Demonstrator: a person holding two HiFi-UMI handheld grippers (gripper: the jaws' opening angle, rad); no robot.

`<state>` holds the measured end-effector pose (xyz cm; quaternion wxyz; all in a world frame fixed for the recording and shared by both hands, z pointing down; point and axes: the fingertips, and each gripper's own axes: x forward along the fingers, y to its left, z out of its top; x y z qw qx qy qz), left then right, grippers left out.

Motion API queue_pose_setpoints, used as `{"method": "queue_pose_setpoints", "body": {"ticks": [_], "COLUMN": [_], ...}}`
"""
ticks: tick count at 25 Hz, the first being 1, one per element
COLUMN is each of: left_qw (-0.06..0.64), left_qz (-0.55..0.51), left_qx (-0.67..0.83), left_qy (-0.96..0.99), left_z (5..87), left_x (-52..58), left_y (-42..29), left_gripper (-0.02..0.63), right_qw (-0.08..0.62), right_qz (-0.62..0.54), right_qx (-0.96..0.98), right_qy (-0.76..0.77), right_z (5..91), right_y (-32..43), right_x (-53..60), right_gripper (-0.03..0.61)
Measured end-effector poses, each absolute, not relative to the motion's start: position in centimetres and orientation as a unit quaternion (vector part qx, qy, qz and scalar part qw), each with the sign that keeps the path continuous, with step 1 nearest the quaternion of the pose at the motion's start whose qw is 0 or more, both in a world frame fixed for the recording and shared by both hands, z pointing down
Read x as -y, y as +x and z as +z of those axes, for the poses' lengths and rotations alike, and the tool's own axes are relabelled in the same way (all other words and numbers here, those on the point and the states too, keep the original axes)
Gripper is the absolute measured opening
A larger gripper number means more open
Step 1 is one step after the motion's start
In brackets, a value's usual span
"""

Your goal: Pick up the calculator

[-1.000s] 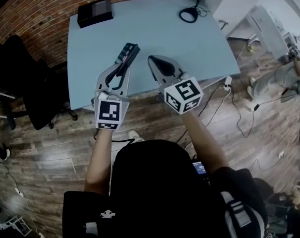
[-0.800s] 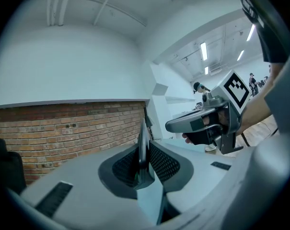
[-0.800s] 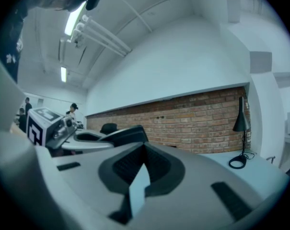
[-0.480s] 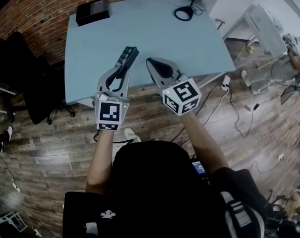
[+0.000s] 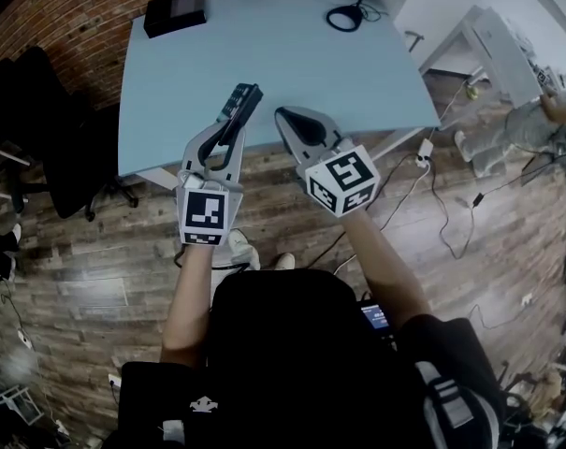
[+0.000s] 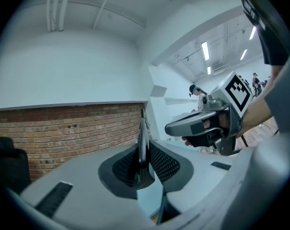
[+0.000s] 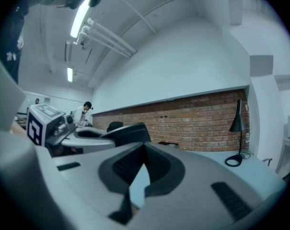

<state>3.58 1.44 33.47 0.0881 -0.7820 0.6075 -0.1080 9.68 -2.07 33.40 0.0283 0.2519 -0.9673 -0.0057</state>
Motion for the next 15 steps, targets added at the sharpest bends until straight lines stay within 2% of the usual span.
{"method": "queue_pose_setpoints", "body": {"ticks": [15], "left_qw": [0.081], "left_qz": [-0.093], "left_qx": [-0.622], "left_qy": [-0.773], "left_z": [33.5], "left_x": [-4.5], "left_y": [4.7], "left_gripper": [0.067], "right_qw": [0.02], "right_qz": [-0.011], "right_qx": [0.968], "right_qy": [0.251], "right_z": [33.1], "right_y": [12.3], "right_x": [-0.6], "right_gripper": [0.005]}}
